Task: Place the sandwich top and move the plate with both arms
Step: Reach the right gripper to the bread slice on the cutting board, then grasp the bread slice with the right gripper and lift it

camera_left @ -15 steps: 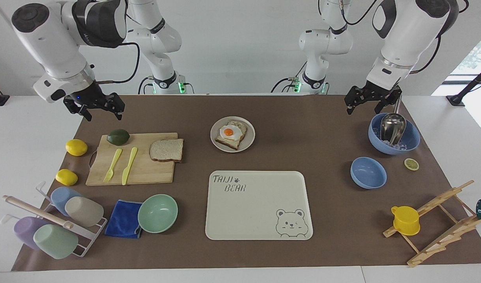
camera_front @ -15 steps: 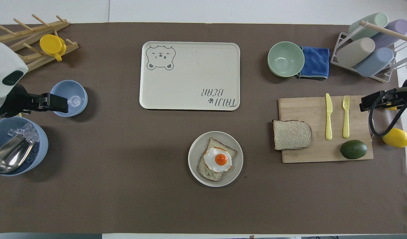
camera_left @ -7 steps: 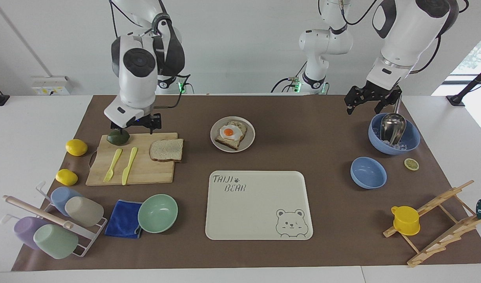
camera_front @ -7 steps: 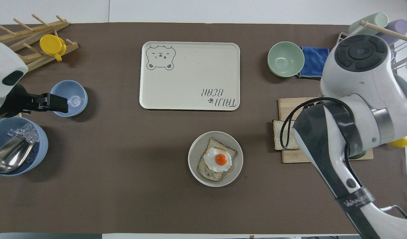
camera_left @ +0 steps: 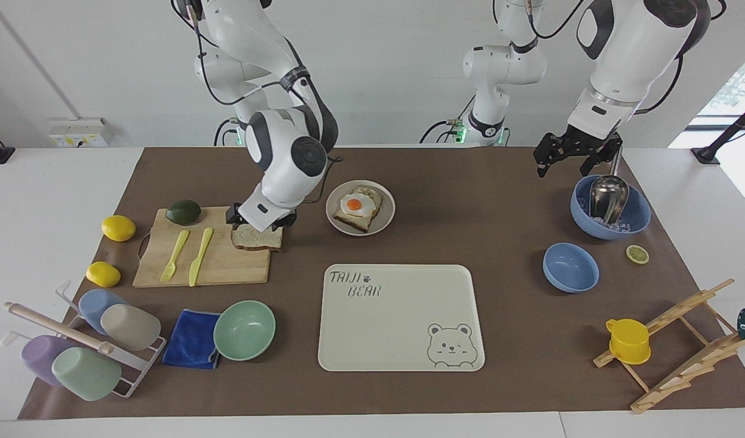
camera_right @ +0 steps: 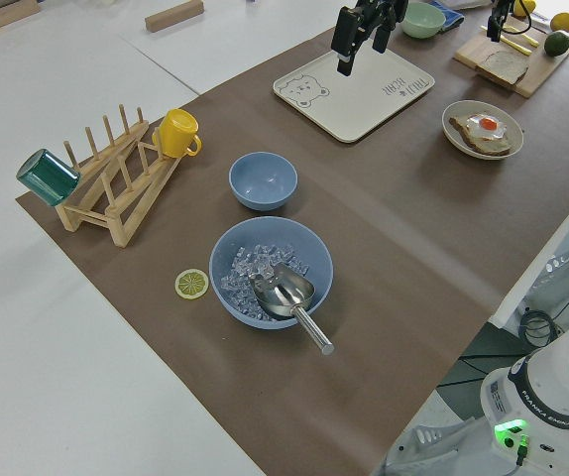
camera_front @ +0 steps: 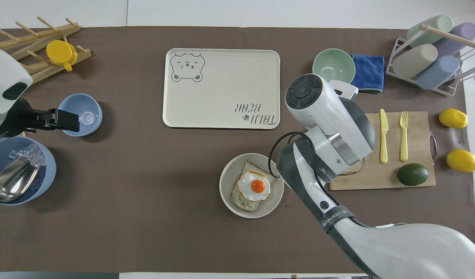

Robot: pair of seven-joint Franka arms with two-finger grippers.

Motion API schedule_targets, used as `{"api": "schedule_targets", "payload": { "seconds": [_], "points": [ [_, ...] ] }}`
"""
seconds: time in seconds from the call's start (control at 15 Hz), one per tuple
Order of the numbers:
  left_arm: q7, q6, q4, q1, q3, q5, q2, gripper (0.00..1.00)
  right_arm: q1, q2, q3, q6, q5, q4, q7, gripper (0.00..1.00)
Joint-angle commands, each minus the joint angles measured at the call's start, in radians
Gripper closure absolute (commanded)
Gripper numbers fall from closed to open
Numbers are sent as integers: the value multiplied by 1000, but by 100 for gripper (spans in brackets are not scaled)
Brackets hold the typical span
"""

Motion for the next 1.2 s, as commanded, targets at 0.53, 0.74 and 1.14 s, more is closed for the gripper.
{"api": "schedule_targets", "payload": {
  "seconds": [0.53,0.74,1.14],
  "points": [
    [1,-11,-1,12,-7,10,-9,0,31,14,2,127,-76,-135,81,0],
    [1,-9,-1,12,-7,10,-9,0,31,4,2,155,-69,-172,84,0],
    [1,-11,-1,12,-7,10,-9,0,19,-8,2,161,-67,-208,86,4]
  ]
}}
